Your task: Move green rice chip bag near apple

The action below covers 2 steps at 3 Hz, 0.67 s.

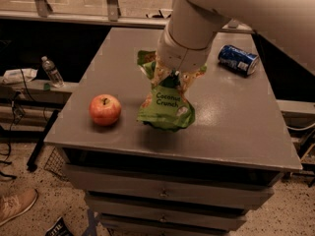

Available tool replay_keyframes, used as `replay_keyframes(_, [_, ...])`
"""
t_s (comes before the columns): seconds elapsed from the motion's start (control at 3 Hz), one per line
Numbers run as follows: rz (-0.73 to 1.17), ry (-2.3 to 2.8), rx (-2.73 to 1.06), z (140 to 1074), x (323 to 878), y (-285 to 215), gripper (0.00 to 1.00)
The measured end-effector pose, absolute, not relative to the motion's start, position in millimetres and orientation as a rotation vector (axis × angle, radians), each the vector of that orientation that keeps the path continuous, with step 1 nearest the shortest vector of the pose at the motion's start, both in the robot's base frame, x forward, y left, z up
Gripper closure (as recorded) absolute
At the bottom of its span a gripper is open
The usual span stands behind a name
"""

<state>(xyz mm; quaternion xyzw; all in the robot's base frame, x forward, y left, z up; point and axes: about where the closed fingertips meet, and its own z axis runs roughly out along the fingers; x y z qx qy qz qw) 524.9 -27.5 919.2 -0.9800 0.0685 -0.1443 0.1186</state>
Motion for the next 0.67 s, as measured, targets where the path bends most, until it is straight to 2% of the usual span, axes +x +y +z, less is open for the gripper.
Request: replay_keyframes(0.67, [-0.376,0.162,-2.871,903.7,538.7,-6.1,1.00])
